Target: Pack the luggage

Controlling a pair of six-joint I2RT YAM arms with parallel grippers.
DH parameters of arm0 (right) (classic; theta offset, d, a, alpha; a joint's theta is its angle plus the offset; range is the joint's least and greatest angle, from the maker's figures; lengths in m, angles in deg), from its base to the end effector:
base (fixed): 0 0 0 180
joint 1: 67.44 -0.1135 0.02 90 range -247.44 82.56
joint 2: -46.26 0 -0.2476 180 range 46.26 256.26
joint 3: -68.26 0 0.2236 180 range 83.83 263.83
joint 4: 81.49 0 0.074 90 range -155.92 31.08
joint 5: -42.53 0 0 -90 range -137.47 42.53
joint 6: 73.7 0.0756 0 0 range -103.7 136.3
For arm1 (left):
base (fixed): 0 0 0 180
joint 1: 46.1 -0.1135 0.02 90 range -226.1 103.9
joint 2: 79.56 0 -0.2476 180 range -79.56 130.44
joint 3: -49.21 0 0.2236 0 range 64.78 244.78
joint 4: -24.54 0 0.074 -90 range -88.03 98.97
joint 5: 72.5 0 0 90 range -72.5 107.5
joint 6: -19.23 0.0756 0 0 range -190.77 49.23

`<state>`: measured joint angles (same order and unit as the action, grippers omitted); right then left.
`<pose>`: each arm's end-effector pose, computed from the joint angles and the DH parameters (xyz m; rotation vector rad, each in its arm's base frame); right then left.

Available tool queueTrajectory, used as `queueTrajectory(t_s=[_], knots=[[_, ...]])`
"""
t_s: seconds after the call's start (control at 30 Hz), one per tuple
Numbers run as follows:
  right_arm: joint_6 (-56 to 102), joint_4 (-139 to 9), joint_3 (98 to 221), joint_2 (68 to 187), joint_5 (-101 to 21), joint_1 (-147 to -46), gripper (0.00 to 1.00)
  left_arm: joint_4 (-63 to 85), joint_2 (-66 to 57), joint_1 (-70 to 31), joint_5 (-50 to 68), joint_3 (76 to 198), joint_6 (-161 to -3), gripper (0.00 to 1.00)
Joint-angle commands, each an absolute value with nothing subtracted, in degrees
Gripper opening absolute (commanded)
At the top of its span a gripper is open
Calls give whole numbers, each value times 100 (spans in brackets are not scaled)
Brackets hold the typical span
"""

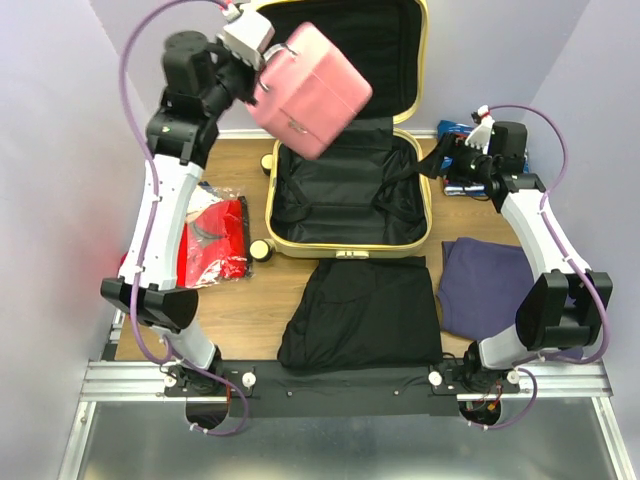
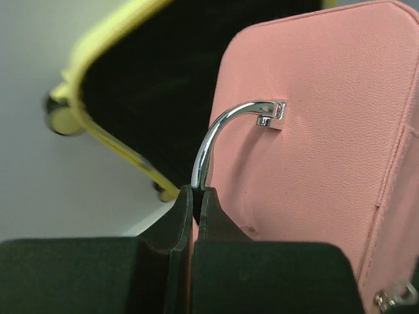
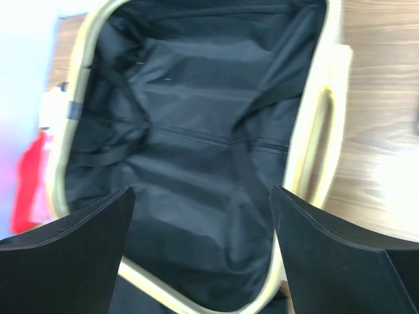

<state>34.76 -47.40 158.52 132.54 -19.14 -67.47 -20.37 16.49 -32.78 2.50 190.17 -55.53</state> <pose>0.3486 0.0361 0.3056 0.0346 2.1049 0.7118 0.3375 -0.1000 0.5176 0.5839 1.4613 -0.1792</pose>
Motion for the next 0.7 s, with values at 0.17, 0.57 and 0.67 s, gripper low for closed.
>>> queueTrajectory(t_s=[0.17, 0.57, 0.67], knots=[[3748, -4975, 15792, 13117, -1715, -6735, 93, -2390, 2203, -2835, 1962, 18809, -7895, 0], [3633, -4835, 15282, 13125, -2137, -6735, 93, -474, 3019, -973, 6151, 16928, -6093, 0], [3686, -4817, 15230, 13195, -2155, -6726, 93, -544, 3529, -735, 6381, 16998, -6110, 0]])
